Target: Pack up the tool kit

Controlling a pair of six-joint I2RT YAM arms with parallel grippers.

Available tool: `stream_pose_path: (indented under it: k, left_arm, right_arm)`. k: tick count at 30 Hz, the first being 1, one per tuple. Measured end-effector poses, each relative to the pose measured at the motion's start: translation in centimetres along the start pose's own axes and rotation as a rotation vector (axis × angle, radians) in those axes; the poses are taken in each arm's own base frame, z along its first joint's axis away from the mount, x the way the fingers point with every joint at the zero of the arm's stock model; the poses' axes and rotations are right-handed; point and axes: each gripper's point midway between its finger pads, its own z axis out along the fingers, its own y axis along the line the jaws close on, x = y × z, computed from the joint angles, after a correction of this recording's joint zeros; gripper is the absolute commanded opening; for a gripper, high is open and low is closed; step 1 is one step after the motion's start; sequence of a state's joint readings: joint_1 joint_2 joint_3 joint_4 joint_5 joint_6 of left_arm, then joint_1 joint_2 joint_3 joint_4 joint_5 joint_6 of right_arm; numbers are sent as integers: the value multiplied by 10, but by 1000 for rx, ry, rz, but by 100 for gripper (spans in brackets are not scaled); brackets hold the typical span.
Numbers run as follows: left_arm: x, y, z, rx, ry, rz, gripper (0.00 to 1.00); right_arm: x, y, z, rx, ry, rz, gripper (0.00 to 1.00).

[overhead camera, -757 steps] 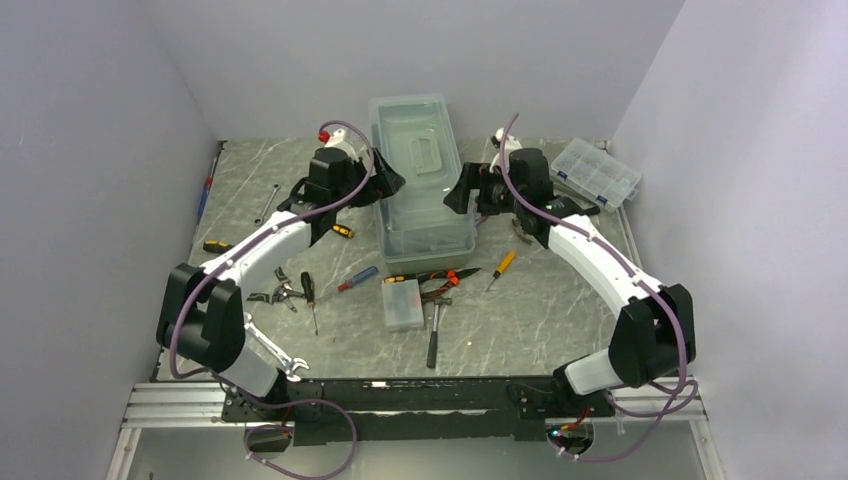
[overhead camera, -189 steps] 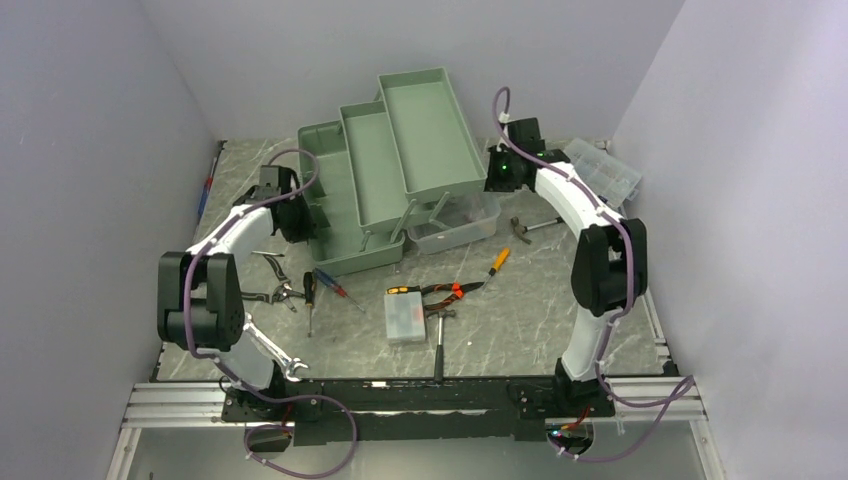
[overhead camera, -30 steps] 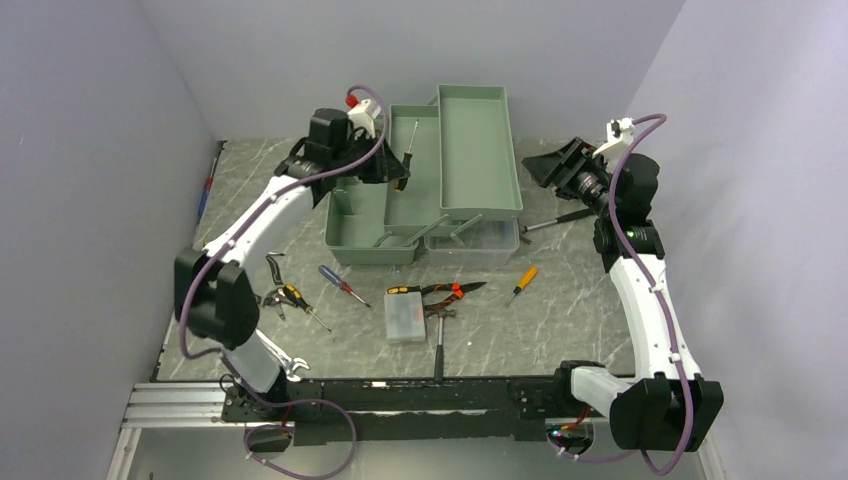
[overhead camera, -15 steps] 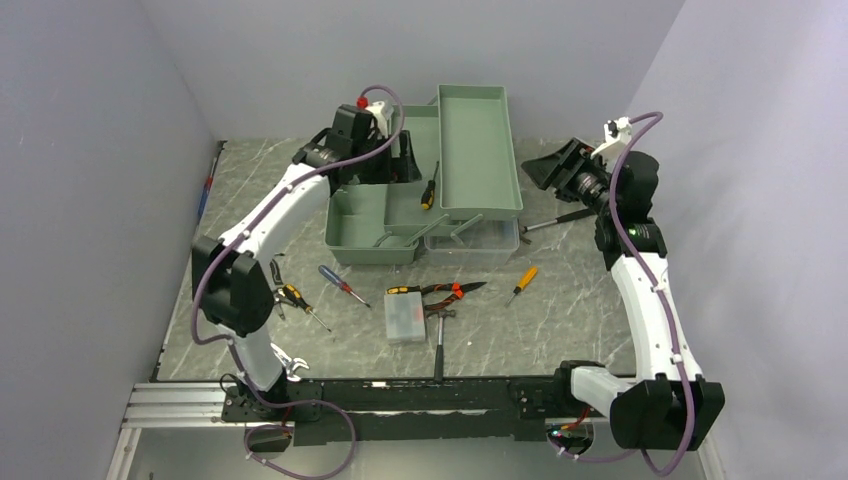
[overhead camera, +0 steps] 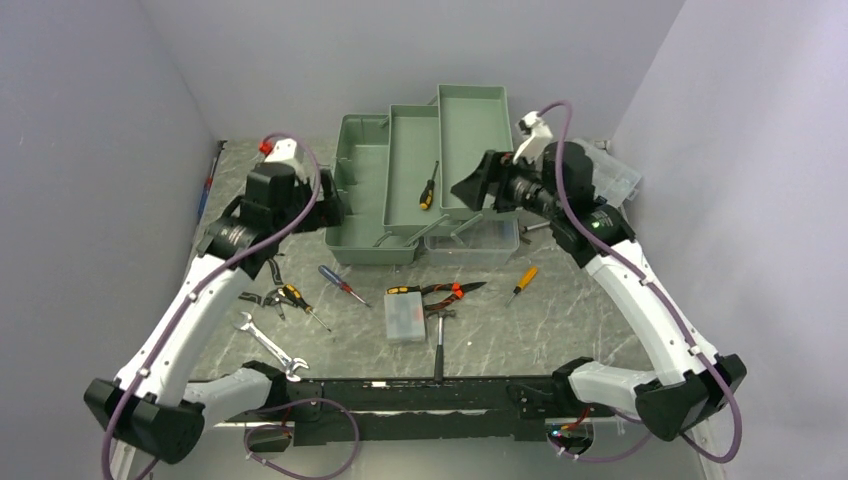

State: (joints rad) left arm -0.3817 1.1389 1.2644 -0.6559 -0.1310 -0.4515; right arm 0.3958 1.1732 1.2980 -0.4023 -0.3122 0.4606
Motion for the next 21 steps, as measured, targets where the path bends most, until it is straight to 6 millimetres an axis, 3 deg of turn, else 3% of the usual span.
stream_pose_path:
  k: [3,5,10,15,21]
  left_arm:
    - [30,26,-7,-68,38,-37,99]
    - [50,41,-8,-110,76,-62,99]
    - [92,67,-13,-194,141,-132,95]
    - [113,78,-19,-232,152,-216,92]
    - [124,83,-21,-246,152,-271,92]
  right_arm:
    - [28,19,2,0,73,-22,90]
    - [45,30,3,4,112,-36,99]
    - [105,41,0,39,209,-35,100]
    - [171,36,-4,159,328,-56,100]
    - [234,36,8,281,447,-114,100]
